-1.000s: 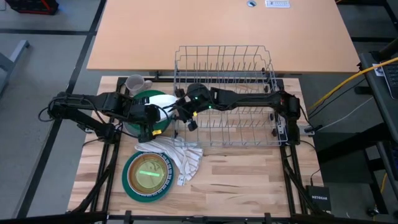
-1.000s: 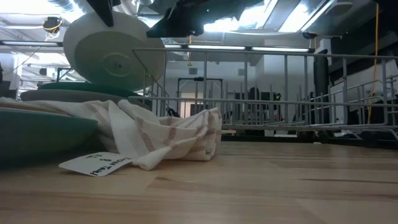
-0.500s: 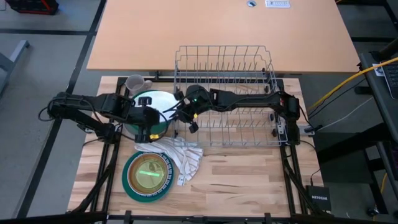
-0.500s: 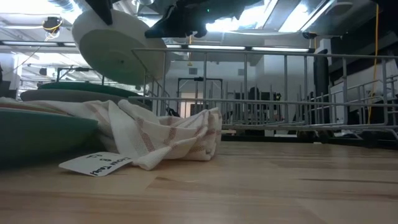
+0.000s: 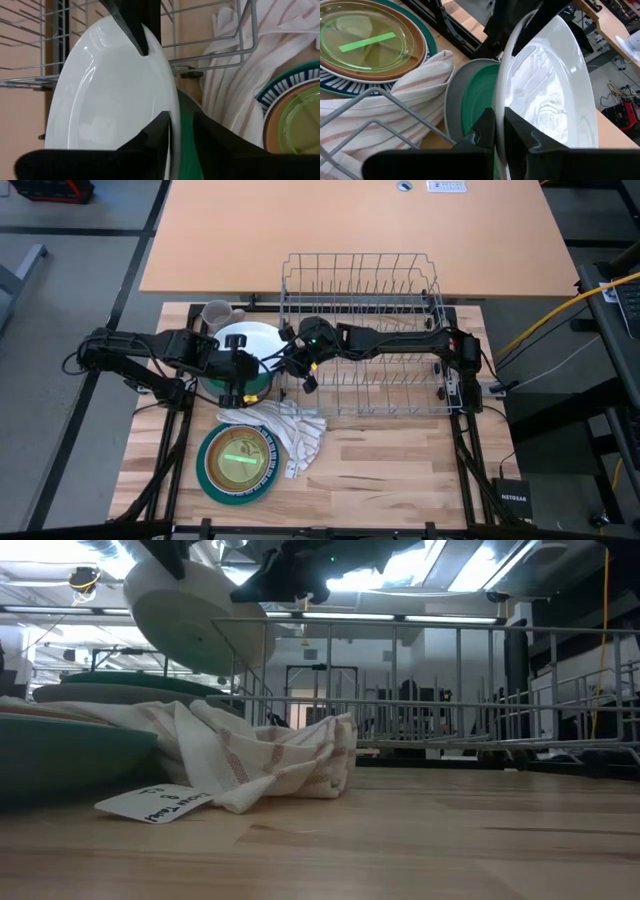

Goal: Sort dishes
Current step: Put the white plate into the dish rack

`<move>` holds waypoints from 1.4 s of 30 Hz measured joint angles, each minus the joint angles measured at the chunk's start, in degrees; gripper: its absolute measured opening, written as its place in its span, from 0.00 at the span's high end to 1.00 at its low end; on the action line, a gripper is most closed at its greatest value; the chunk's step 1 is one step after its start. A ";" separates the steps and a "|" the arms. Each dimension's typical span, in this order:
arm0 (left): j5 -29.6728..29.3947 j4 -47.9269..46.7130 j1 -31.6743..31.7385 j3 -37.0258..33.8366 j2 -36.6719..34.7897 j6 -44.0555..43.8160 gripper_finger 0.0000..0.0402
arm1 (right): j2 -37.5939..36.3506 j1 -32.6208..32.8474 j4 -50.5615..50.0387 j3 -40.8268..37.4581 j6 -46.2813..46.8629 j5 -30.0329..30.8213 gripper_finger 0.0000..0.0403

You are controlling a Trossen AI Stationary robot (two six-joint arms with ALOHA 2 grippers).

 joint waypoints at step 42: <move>-20.33 0.96 0.00 20.48 -3.27 0.39 0.95 | 0.00 -3.54 -25.56 24.37 12.10 14.50 0.95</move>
